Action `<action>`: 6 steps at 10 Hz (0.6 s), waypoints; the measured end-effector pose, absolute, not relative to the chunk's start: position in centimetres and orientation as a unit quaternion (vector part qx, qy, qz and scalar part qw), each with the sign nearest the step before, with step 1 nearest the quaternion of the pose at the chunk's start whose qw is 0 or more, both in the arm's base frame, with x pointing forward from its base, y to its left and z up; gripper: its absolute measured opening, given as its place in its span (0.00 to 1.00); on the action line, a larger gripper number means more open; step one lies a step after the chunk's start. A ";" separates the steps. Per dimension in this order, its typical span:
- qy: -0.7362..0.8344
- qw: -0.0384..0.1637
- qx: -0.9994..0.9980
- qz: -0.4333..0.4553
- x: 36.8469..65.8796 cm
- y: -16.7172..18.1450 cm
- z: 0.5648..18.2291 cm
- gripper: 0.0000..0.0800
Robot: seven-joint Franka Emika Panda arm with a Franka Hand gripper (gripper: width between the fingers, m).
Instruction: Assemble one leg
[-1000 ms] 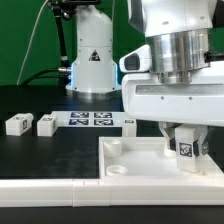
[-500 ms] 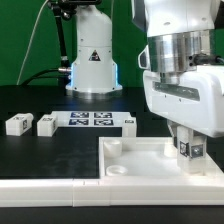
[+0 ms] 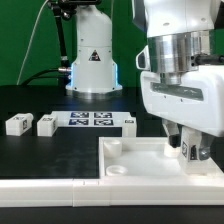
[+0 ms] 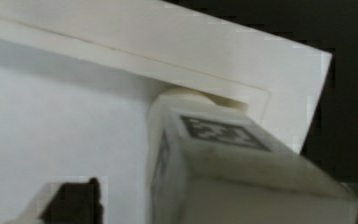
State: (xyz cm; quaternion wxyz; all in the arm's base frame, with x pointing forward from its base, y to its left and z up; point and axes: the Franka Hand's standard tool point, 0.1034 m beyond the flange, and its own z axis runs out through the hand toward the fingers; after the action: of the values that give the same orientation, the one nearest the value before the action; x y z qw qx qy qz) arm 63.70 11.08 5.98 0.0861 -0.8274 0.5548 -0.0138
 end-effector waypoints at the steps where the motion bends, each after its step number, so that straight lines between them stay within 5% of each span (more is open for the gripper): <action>1: 0.513 0.086 -0.854 -0.018 63.7 11.2 6.0 0.78; 6: 0.278 0.074 -0.957 -0.039 63.6 11.8 6.0 0.81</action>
Offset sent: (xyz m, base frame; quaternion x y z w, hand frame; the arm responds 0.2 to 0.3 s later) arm -0.0004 0.0060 0.0016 -0.0039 -0.0063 -0.1965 0.9805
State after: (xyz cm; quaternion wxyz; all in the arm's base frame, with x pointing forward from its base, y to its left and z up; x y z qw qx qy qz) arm 63.60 11.82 6.02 0.0736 -0.9571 0.2776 -0.0386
